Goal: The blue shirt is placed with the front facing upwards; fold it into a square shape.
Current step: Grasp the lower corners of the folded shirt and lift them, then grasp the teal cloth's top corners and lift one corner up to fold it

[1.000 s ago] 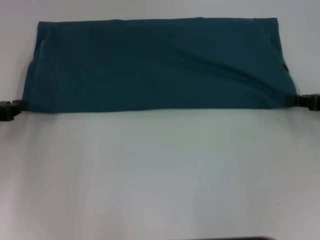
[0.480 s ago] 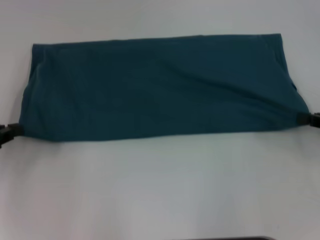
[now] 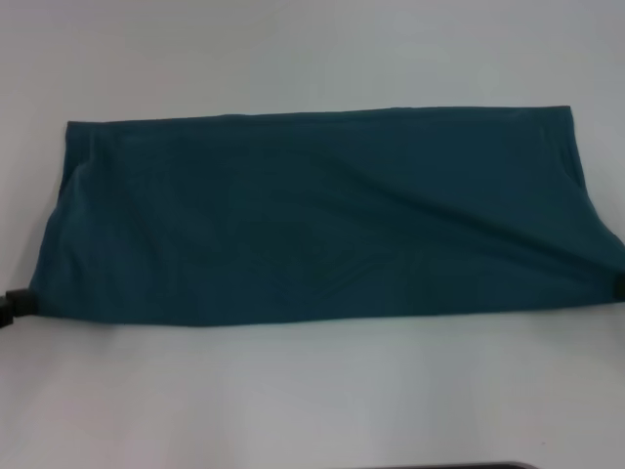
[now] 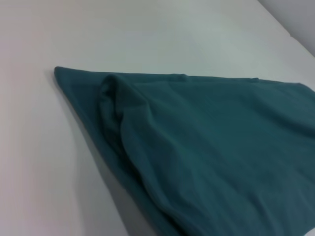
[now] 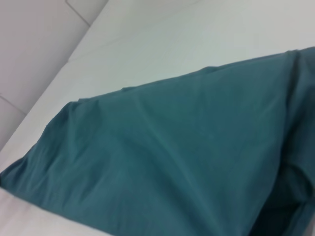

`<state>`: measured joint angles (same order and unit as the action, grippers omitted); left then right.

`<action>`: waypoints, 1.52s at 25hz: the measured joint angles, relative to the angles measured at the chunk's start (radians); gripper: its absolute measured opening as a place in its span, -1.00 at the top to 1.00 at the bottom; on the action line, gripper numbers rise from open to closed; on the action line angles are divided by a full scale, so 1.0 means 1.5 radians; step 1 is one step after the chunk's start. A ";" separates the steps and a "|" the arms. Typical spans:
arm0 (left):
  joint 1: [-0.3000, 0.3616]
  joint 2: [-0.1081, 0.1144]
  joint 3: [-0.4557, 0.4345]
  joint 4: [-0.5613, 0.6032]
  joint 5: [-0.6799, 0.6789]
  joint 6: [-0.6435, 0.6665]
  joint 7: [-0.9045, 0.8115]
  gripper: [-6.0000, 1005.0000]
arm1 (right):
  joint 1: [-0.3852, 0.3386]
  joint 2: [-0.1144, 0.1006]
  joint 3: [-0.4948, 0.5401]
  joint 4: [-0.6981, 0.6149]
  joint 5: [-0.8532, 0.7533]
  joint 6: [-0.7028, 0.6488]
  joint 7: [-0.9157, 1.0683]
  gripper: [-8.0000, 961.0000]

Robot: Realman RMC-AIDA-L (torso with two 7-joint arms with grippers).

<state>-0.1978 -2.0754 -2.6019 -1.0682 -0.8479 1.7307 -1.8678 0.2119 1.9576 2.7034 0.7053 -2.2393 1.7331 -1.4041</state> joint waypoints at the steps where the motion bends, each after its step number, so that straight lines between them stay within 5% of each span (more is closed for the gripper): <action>1: 0.001 0.000 -0.001 0.001 0.006 0.002 0.003 0.93 | -0.004 0.000 0.004 0.003 0.000 0.002 0.000 0.95; 28: -0.006 0.010 -0.025 0.030 0.053 -0.002 0.002 0.93 | 0.000 -0.004 0.040 0.005 -0.019 -0.004 0.020 0.88; 33: -0.017 0.011 -0.060 0.030 0.050 -0.007 0.000 0.62 | 0.016 -0.009 0.053 0.007 -0.015 0.011 0.024 0.61; 38: -0.058 0.004 -0.121 0.033 0.045 -0.010 0.015 0.00 | 0.049 -0.010 0.068 0.007 -0.015 0.015 0.026 0.20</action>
<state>-0.2853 -2.0695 -2.7837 -1.0191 -0.7805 1.7160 -1.8451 0.2861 1.9431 2.8047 0.7161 -2.2618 1.7563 -1.3645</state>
